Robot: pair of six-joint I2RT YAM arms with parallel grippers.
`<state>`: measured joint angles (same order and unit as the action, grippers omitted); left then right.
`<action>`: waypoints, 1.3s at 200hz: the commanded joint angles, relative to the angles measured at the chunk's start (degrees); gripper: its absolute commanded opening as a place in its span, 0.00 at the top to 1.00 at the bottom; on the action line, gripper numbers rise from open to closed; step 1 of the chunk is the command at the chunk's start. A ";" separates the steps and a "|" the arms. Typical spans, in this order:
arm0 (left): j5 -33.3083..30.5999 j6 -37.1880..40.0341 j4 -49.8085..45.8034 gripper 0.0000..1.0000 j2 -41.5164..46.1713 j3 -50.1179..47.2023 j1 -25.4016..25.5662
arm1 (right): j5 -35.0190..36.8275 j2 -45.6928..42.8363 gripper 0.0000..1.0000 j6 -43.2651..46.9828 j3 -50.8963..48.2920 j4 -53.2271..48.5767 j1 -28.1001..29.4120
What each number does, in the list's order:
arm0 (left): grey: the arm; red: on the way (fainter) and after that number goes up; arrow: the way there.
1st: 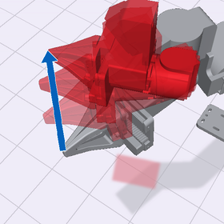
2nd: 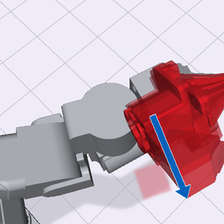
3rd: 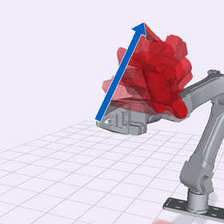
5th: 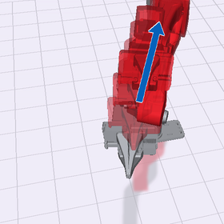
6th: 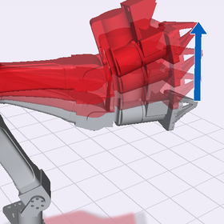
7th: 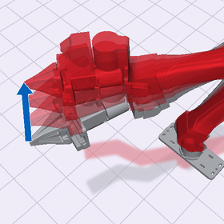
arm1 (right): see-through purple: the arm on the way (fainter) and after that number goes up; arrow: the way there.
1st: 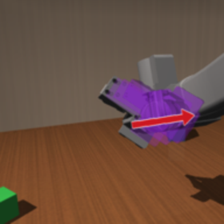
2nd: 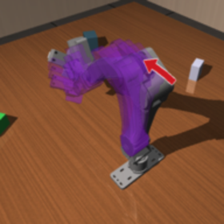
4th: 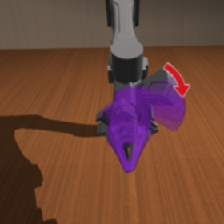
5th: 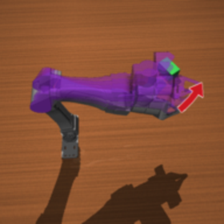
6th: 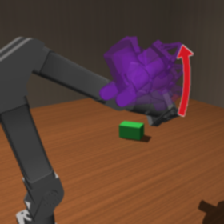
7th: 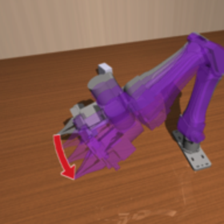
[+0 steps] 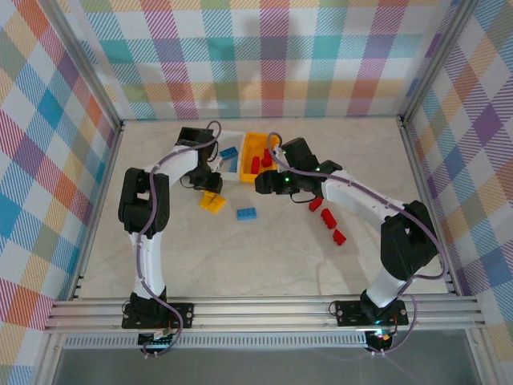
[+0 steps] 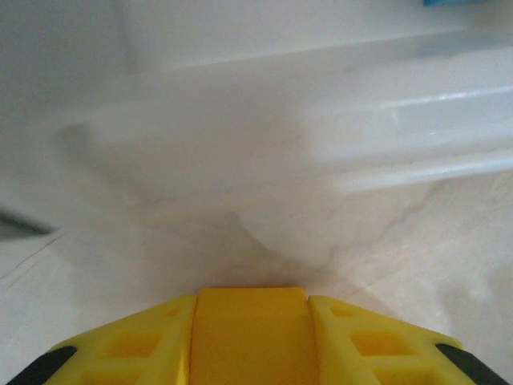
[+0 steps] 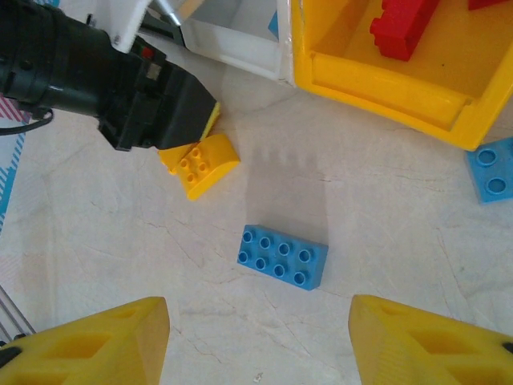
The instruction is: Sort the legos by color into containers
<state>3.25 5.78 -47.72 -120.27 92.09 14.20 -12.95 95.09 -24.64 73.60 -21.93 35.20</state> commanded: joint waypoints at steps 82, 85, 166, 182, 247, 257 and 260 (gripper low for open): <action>-6.41 -7.26 -3.01 0.62 8.47 13.33 -7.40 | -0.96 4.98 0.35 0.69 2.01 -8.27 0.95; -6.56 -7.41 -2.73 0.62 7.90 14.04 -7.55 | -0.61 5.37 0.35 0.85 2.49 -9.42 1.02; -8.56 -7.77 1.57 0.62 -7.85 28.99 -8.27 | -2.06 8.32 0.28 2.08 3.87 -15.77 2.13; -8.12 -7.77 1.21 0.62 -10.54 31.12 -8.28 | -2.56 9.86 0.26 3.10 5.77 -17.71 2.49; -6.42 -9.69 -1.78 0.44 -16.78 37.41 -8.24 | -2.61 14.82 0.19 5.31 13.12 -22.17 4.16; -6.26 -10.03 -2.26 0.41 -16.40 37.33 -8.26 | -2.52 16.02 0.18 5.54 14.57 -22.68 4.51; -6.24 -10.12 -2.40 0.40 -16.24 37.21 -8.24 | -2.35 16.48 0.18 5.61 15.07 -23.03 4.60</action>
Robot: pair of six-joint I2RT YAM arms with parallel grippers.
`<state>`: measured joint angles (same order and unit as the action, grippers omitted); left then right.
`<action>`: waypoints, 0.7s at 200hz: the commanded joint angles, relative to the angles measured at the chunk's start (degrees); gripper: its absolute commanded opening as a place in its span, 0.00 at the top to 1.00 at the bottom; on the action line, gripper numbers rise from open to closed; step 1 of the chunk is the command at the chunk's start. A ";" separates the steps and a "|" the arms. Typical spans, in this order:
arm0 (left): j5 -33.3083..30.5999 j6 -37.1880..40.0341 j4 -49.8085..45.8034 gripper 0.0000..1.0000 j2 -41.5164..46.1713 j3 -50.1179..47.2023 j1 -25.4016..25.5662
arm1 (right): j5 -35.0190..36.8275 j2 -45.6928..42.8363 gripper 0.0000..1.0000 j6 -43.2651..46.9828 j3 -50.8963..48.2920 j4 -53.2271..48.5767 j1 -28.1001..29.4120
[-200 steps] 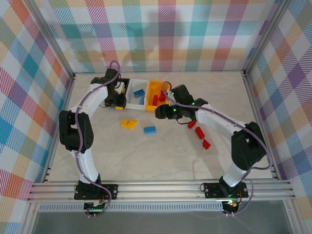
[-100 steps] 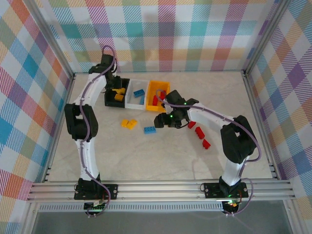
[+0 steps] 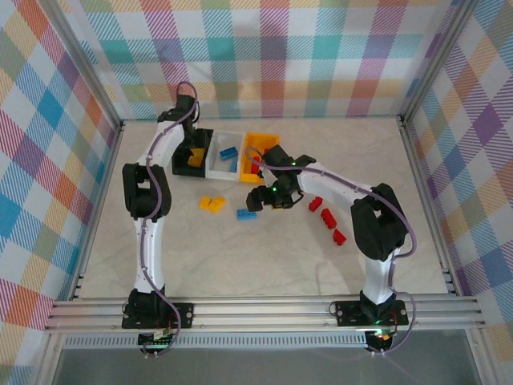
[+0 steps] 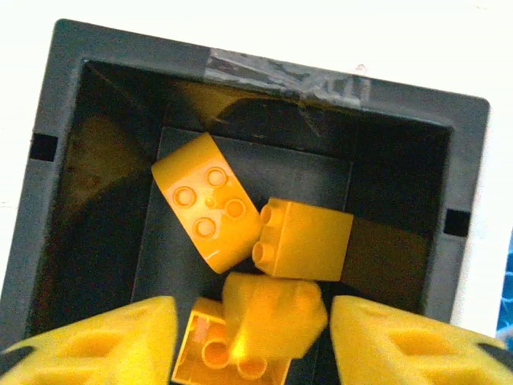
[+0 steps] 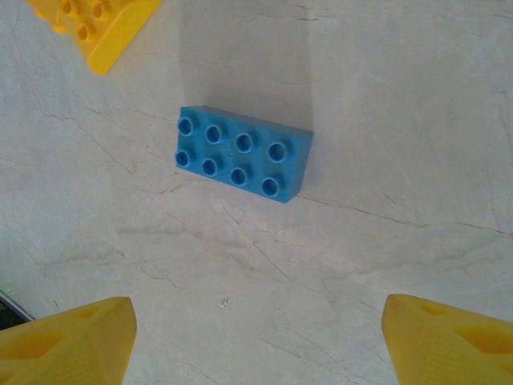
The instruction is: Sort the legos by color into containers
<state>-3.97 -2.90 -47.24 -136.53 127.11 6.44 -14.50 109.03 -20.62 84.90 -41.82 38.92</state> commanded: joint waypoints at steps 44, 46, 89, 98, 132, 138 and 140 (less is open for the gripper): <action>2.43 -3.10 -3.23 0.34 9.98 -5.43 -0.49 | 0.59 9.28 0.11 2.00 11.45 -5.33 3.36; 2.53 -3.20 -3.17 0.34 10.67 -6.18 -0.51 | 0.74 9.58 0.10 1.99 11.78 -5.30 3.47; 3.61 -4.58 0.31 0.32 28.50 -26.04 -0.42 | 5.59 16.16 0.00 2.05 18.46 -7.87 4.74; 3.53 -4.59 0.15 0.31 31.69 -29.15 -0.49 | 6.95 17.27 0.00 2.16 19.56 -8.30 5.00; 3.48 -4.68 -0.28 0.30 41.75 -38.25 -0.52 | 12.02 22.32 0.00 2.54 25.14 -11.48 6.37; 3.42 -4.60 -0.43 0.30 43.07 -39.33 -0.54 | 12.70 23.32 0.00 2.67 26.48 -12.15 6.78; 3.44 -4.65 -0.51 0.30 43.51 -39.62 -0.55 | 13.15 23.61 0.00 2.69 26.88 -12.24 6.96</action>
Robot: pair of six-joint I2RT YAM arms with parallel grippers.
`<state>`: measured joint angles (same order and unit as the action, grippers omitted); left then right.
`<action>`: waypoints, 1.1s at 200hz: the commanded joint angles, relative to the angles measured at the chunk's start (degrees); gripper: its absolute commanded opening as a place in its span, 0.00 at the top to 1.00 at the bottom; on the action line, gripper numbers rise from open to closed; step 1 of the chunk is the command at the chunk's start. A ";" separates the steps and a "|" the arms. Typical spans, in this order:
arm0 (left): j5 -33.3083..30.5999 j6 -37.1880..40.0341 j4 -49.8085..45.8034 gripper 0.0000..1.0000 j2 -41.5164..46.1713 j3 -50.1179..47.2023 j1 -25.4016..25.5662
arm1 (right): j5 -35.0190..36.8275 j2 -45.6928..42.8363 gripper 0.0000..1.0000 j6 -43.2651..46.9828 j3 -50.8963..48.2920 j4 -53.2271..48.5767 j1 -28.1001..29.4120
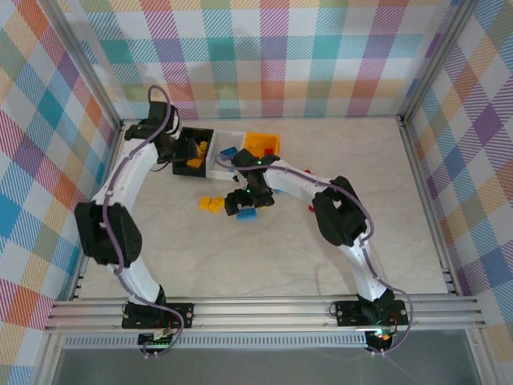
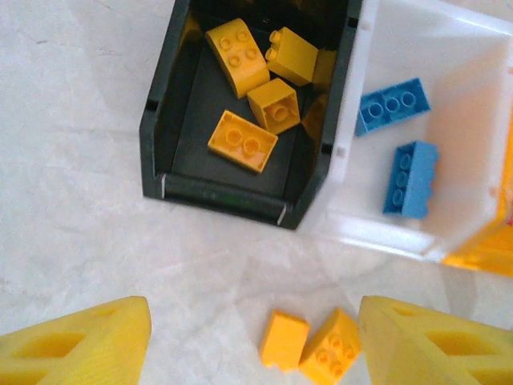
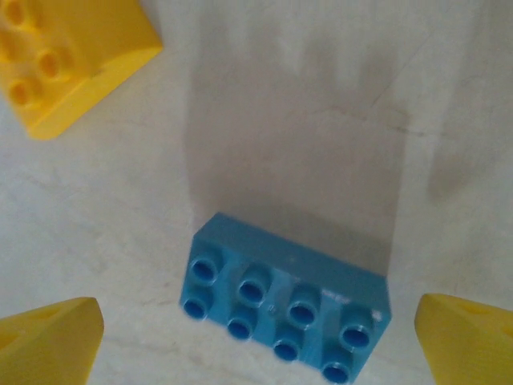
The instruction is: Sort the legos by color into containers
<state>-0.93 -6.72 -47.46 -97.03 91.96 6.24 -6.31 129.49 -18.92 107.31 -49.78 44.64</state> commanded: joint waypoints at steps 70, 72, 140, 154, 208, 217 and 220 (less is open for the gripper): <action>0.75 -0.44 -1.53 0.29 11.80 -11.69 -0.44 | 10.38 8.05 0.20 -2.13 9.87 -9.90 3.35; 0.71 -0.41 -1.55 0.29 11.96 -11.84 -0.44 | 10.36 8.06 0.21 -2.23 9.85 -9.90 3.35; 1.26 -0.31 -1.22 0.29 13.58 -14.97 -0.44 | 11.43 4.99 0.38 -2.58 7.74 -8.03 3.49; 1.44 -0.31 -1.32 0.29 14.25 -16.11 -0.44 | 11.62 3.12 0.39 -2.11 6.84 -6.80 3.44; 5.16 -2.12 -1.11 0.27 18.89 -25.59 -0.38 | 9.88 -3.16 0.37 -1.74 8.18 -1.66 1.45; 6.44 -3.10 -0.84 0.27 19.15 -27.19 -0.35 | 9.21 -3.43 0.37 -1.01 9.27 0.20 0.68; 7.02 -3.45 -0.69 0.26 19.24 -27.72 -0.31 | 9.14 -3.33 0.37 -0.62 9.68 0.63 0.45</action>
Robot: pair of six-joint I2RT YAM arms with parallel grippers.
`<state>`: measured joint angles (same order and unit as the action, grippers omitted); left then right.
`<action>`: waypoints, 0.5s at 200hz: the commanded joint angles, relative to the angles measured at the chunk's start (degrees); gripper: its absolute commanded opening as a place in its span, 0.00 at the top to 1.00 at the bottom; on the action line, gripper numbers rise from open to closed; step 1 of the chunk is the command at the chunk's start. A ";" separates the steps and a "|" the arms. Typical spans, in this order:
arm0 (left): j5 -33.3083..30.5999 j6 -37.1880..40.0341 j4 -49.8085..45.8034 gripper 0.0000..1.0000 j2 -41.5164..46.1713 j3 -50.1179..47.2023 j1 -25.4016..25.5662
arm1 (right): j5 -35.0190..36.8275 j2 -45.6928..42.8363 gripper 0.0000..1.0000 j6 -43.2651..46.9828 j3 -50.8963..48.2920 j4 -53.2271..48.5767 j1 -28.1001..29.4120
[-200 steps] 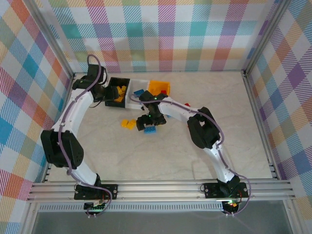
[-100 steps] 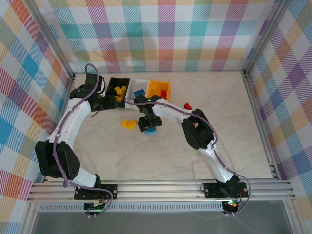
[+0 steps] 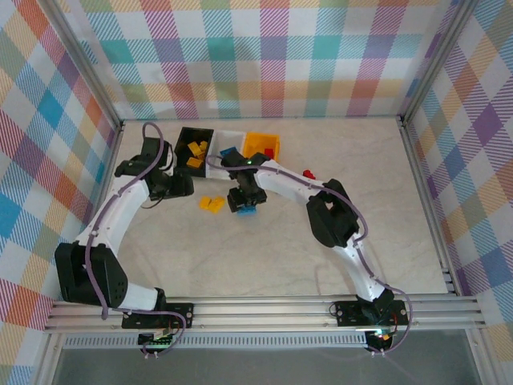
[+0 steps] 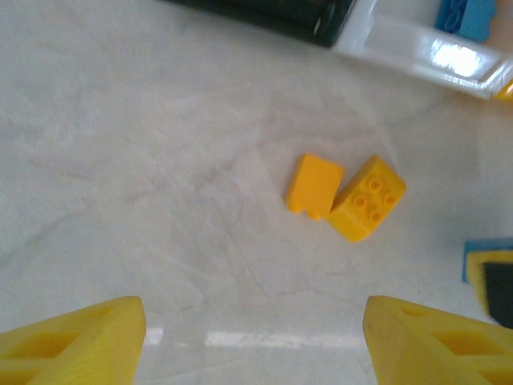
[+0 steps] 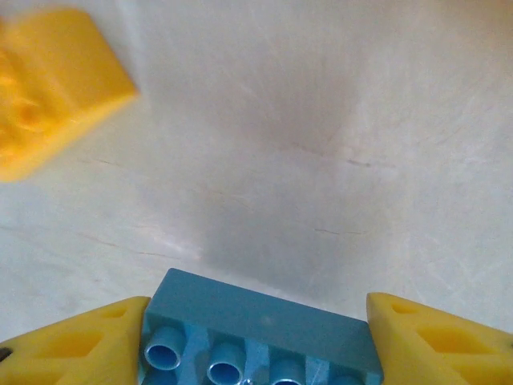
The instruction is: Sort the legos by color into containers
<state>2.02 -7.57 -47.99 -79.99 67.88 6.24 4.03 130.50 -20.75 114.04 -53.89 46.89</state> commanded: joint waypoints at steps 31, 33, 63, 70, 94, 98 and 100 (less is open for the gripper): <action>9.86 -8.99 2.91 0.26 1.71 -8.62 -0.44 | -3.14 -1.89 0.37 5.99 8.66 12.80 -3.59; 10.02 -9.44 3.10 0.26 1.68 -8.85 -0.44 | -3.33 -1.64 0.37 6.16 9.08 13.47 -3.70; 11.53 -13.62 3.87 0.26 -0.32 -10.00 -0.53 | -4.03 4.16 0.37 10.94 16.16 20.31 -5.08; 11.26 -13.86 3.48 0.26 -0.71 -9.75 -0.53 | -3.99 5.91 0.37 11.33 18.22 21.45 -5.40; 10.01 -12.86 0.86 0.26 -1.87 -7.74 -0.52 | -4.02 12.08 0.37 12.35 25.29 24.49 -6.61; 9.74 -12.54 0.30 0.26 -2.06 -7.47 -0.57 | -4.03 12.97 0.37 12.48 26.07 25.17 -6.79; 9.51 -12.33 0.03 0.26 -2.14 -7.31 -0.60 | -4.10 13.37 0.37 12.55 26.61 25.70 -6.85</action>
<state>11.53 -19.00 -45.76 -80.99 58.33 6.22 1.04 137.49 -11.35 135.92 -33.91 40.75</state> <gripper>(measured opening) 0.743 0.634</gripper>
